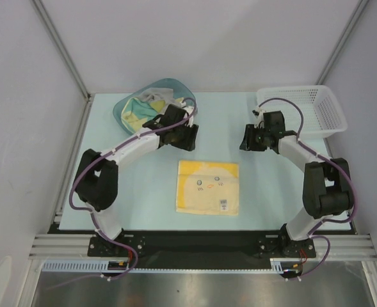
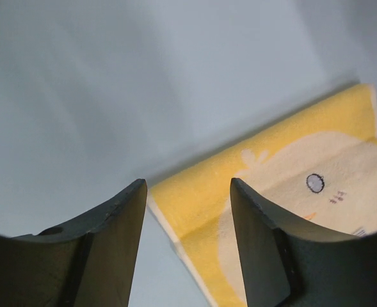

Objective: Fold and stack the towels
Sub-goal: Fold the towel

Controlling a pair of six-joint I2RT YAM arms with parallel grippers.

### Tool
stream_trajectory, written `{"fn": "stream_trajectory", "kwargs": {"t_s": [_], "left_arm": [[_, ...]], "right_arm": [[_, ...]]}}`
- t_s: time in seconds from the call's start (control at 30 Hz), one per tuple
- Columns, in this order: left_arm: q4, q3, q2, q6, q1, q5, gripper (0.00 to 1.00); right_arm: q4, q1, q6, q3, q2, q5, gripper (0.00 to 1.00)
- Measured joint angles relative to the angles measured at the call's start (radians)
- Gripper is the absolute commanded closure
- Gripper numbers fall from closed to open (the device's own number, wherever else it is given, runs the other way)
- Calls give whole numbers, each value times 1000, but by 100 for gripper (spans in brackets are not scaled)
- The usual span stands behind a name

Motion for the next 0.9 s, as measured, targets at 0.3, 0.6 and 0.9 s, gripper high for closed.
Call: {"fn": "stream_trajectory", "kwargs": {"t_s": [0.3,0.6,0.9], "left_arm": [[103,-98,-14,192,84,231,35],[72,-97,101,290,137,370,40],[63,-97,124,339,137,392,43]], "right_arm": [[-108,-19,-159,63,212,-232,52],[-131,-24,-228,63,231,-318,59],[-131,-26,-248,63,234,-316,72]]}}
